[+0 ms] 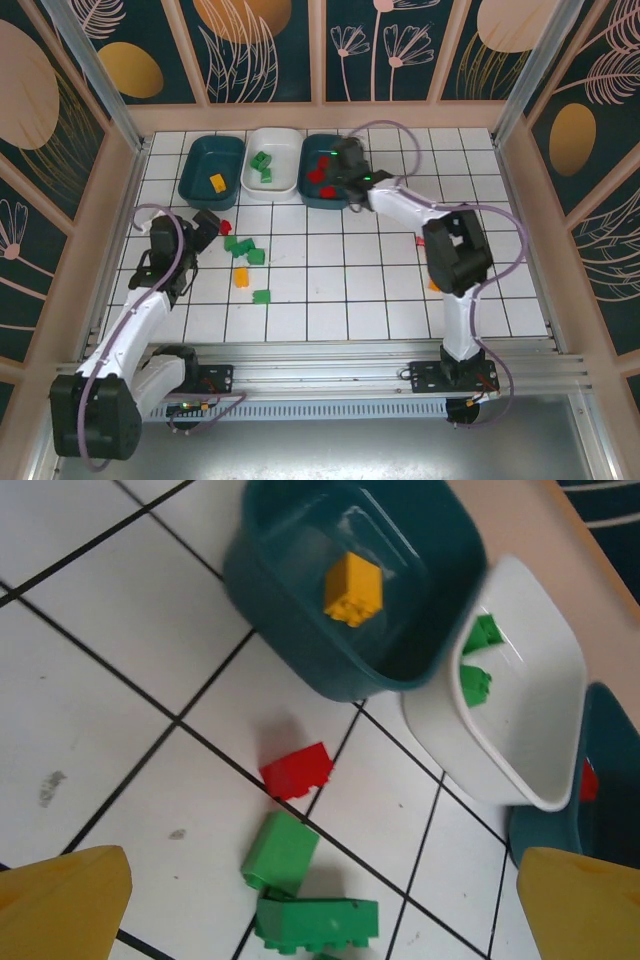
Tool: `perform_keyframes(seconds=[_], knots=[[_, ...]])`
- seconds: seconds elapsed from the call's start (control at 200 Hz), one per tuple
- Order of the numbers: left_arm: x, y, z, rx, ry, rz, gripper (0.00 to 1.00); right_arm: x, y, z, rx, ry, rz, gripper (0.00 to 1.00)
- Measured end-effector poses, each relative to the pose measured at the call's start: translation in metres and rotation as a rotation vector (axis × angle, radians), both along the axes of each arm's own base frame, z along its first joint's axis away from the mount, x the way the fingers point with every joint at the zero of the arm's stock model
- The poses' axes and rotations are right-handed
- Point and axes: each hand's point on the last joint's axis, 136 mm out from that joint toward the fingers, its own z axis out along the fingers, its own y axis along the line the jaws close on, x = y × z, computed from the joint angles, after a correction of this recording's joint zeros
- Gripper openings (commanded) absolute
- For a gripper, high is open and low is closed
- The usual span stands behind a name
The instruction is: Sort the legos into containers by color
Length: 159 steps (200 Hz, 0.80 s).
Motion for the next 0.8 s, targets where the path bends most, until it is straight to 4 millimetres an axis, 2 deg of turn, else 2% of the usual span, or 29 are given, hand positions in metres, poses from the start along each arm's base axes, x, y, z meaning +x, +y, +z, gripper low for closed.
perform_keyframes(seconds=[0.05,0.11,0.22,0.32,0.47,0.616,0.796], knots=[[0.0,0.003,-0.007,-0.053,0.011,0.009,0.99,-0.002,0.046,0.011,0.036,-0.032,0.093,0.18],[-0.003,0.0,-0.017,-0.111,0.026,0.002,0.98,-0.003,0.089,0.02,0.077,-0.064,0.184,0.19],[-0.009,-0.011,-0.033,-0.183,0.067,-0.029,0.99,0.0,0.149,0.025,0.129,-0.1,0.336,0.18],[-0.011,-0.018,-0.035,-0.217,0.079,-0.056,0.98,0.006,0.187,0.021,0.172,-0.118,0.444,0.18],[-0.011,-0.021,-0.033,-0.228,0.075,-0.069,0.98,0.009,0.217,0.001,0.203,-0.111,0.543,0.18],[-0.012,-0.023,-0.03,-0.236,0.066,-0.083,0.98,0.002,0.23,-0.017,0.212,-0.089,0.597,0.19],[-0.012,-0.026,-0.029,-0.244,0.067,-0.096,0.98,-0.009,0.247,-0.027,0.233,-0.083,0.651,0.2]])
